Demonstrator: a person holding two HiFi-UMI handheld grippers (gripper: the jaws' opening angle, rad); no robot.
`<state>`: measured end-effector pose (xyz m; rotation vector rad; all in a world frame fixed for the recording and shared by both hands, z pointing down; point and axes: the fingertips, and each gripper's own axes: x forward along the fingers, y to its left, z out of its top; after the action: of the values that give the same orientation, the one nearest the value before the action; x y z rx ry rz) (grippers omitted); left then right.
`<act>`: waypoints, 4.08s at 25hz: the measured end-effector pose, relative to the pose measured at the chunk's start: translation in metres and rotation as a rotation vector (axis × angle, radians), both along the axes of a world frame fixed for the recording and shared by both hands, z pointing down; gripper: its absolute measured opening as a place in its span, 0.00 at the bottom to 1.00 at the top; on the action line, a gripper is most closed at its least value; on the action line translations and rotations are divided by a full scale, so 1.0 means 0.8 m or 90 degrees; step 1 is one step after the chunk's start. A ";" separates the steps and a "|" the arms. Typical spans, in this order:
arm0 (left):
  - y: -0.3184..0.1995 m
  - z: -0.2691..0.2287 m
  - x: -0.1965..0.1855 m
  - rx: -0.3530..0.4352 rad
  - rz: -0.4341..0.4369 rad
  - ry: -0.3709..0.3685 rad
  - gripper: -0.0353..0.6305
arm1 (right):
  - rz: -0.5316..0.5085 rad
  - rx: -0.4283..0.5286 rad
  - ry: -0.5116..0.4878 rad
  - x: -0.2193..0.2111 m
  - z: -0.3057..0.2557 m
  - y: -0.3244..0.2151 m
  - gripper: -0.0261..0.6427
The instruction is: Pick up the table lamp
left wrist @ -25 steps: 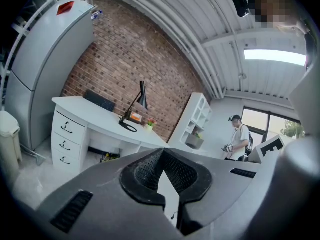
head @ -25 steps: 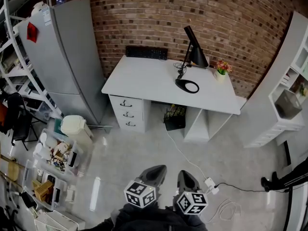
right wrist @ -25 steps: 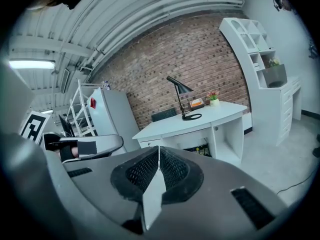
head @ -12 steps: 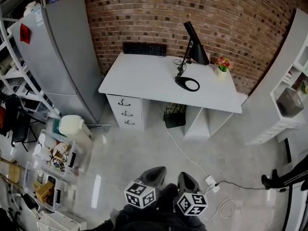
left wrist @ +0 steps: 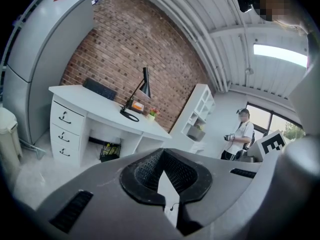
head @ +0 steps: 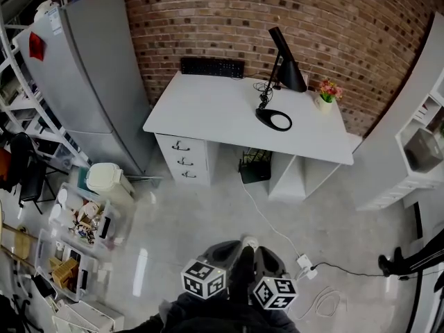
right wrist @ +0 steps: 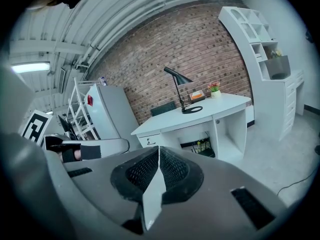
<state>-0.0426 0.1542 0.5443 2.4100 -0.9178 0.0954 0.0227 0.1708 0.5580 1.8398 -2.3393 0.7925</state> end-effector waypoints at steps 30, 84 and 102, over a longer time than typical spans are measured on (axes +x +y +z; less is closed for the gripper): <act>-0.263 -0.007 0.122 -0.003 -0.041 -0.015 0.06 | -0.076 0.028 0.025 0.112 -0.024 -0.283 0.06; -0.532 -0.010 0.152 -0.023 -0.069 -0.028 0.06 | -0.103 -0.007 -0.023 0.143 -0.014 -0.559 0.06; -0.703 -0.037 0.146 0.039 0.015 -0.035 0.06 | 0.021 0.036 -0.002 0.175 -0.035 -0.685 0.06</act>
<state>0.0739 -0.4084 0.5148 2.4861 -0.9288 0.1459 0.1624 -0.3768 0.5298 1.9058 -2.3622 0.7413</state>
